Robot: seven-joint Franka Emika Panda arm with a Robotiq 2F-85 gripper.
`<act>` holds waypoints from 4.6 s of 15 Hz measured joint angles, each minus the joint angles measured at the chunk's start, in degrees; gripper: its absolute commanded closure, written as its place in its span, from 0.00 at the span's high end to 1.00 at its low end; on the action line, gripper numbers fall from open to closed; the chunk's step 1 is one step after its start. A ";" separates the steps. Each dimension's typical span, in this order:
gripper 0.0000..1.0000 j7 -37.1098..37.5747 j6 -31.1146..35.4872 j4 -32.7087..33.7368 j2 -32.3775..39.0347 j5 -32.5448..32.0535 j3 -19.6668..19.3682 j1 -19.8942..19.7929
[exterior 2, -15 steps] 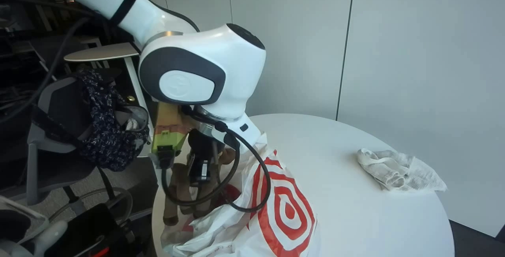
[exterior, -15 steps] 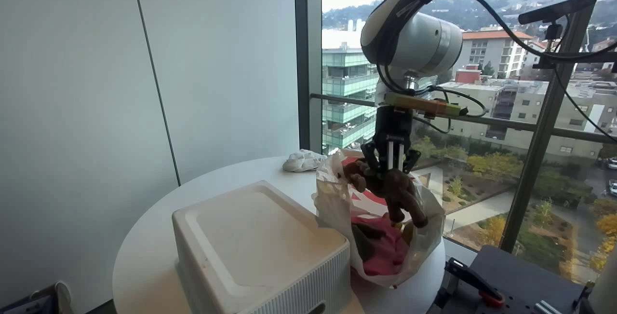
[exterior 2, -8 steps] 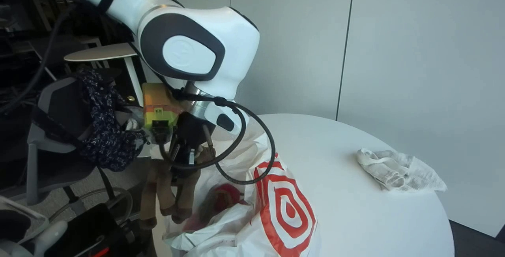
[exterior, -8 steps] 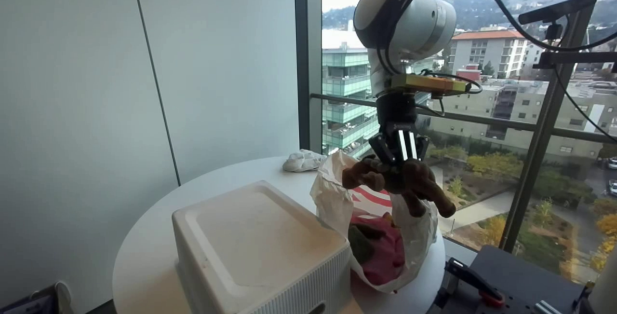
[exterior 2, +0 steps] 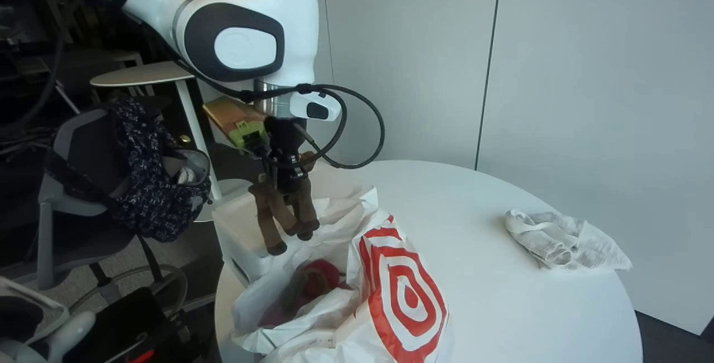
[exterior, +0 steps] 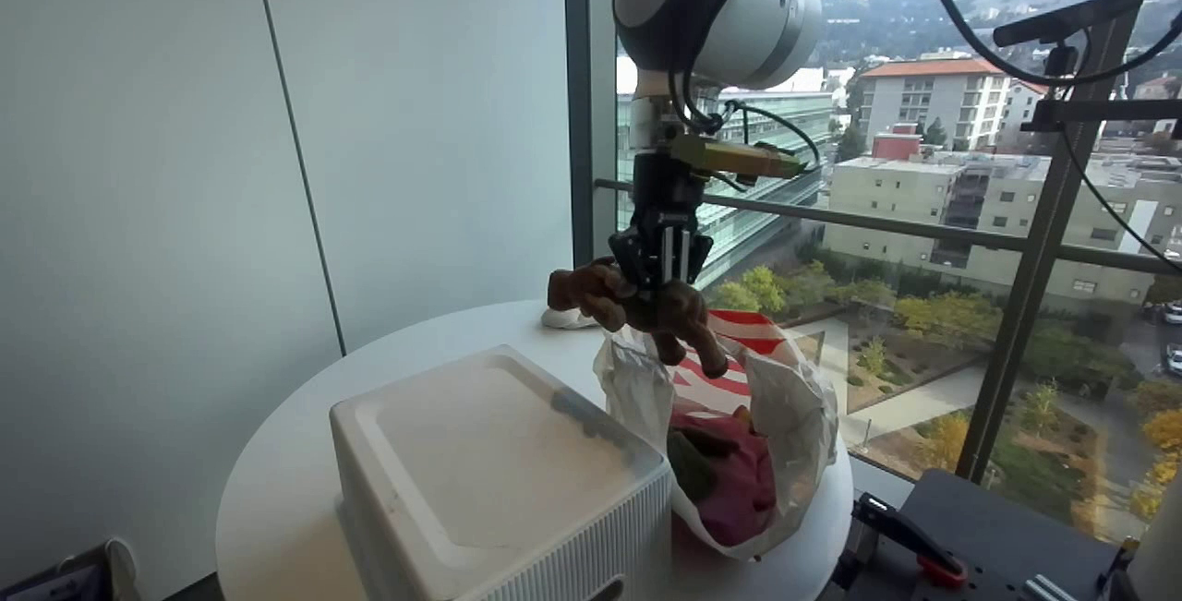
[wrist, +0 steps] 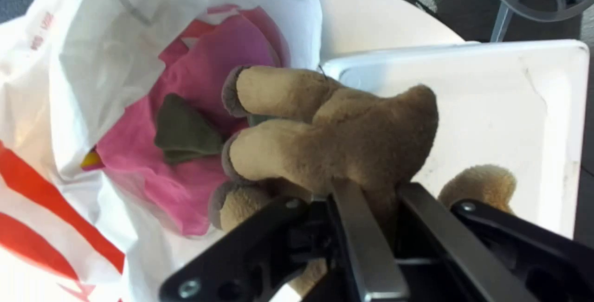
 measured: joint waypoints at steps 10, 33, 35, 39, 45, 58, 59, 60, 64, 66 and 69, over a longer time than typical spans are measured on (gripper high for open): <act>0.11 3.18 27.60 12.83 18.50 -11.18 4.54 4.76; 1.00 9.04 14.77 14.34 16.52 -3.48 -0.61 0.29; 1.00 11.55 11.88 10.48 13.16 -3.98 -2.92 -1.32; 1.00 13.22 4.26 3.03 7.51 -3.42 -5.31 -3.88; 1.00 12.02 4.03 -5.25 9.05 -0.52 -4.60 -3.53; 0.68 17.09 38.39 -5.74 30.83 -6.23 -3.94 1.68; 0.58 18.41 40.45 -5.60 31.95 -7.44 -5.00 2.66; 0.51 19.31 41.91 -5.54 32.66 -8.08 -5.92 3.66; 0.22 23.64 43.62 -5.71 32.41 -11.11 -11.12 9.33; 0.17 25.92 42.47 -5.94 31.43 -12.78 -13.59 11.91; 0.18 30.13 37.00 -6.04 29.02 -16.84 -16.83 14.54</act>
